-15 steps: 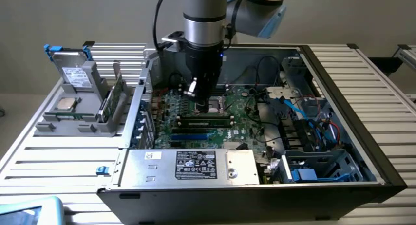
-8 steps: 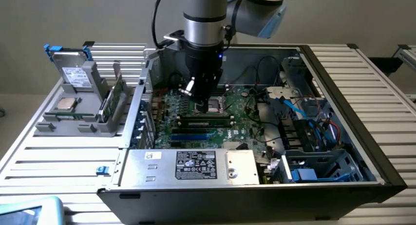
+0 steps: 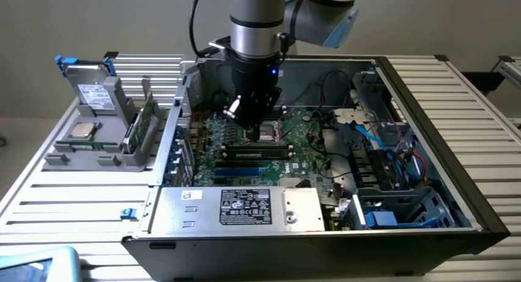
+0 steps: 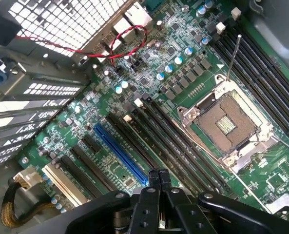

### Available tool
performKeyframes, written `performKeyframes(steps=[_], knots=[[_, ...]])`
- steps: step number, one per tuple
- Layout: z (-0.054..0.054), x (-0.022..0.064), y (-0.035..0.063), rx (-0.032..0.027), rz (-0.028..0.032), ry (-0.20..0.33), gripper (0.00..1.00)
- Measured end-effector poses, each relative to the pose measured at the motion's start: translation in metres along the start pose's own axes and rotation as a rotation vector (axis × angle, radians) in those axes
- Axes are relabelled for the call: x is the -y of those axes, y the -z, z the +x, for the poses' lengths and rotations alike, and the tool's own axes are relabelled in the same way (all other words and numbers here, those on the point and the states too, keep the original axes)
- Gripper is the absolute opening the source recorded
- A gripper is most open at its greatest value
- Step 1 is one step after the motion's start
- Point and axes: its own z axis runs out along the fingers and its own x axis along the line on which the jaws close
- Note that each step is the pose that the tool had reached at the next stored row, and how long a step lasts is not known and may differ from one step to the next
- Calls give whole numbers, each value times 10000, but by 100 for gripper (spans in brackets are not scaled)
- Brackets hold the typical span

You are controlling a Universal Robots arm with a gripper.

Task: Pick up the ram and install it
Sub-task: 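Press down the ram until it locks into place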

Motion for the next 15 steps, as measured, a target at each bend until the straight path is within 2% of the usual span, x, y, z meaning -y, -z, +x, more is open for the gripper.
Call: performKeyframes(steps=[5, 9, 11, 15], knots=[[0, 0, 0, -37, -58, -747, 11], [-1, 0, -1, -44, -85, -1278, 11], [0, 0, 0, -25, -92, -1500, 11], [0, 0, 0, 57, -110, -1911, 11]])
